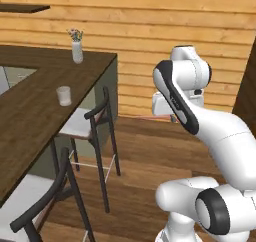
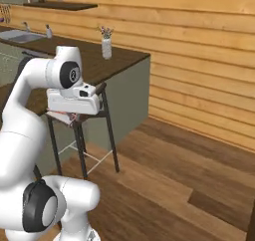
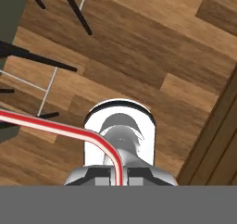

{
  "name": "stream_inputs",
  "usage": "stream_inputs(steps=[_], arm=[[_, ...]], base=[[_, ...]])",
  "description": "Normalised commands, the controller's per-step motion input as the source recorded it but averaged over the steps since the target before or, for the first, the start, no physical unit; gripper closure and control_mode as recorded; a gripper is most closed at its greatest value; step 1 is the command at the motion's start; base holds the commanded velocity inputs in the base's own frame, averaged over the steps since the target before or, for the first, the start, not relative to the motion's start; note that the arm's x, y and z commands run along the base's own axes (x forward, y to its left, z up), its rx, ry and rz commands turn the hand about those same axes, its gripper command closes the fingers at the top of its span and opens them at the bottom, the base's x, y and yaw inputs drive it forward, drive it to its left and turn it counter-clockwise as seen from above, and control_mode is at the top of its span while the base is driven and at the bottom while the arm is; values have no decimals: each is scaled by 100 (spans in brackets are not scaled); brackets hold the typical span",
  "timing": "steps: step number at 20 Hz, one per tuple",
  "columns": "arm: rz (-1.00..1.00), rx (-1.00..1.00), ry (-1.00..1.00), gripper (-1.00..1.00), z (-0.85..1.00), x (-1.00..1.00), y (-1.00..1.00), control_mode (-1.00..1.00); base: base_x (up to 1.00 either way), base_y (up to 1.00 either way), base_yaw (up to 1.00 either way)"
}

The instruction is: Take a straw from the drawer in front and place it inside the glass cup on the dining counter.

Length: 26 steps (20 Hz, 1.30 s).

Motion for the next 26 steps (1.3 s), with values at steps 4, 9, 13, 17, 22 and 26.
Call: stream_inputs(steps=[4,9,13,17,22,26], arm=[[0,0,0,100,0,0,0,100],[0,0,0,100,0,0,0,100],[0,0,0,100,0,0,0,100],[0,0,0,100,0,0,0,100],[0,0,0,100,0,0,0,100],[0,0,0,100,0,0,0,100]], base=[[69,-45,56],[63,-52,57],[55,-51,58],[22,-49,59],[16,-63,56],[28,-69,44]])
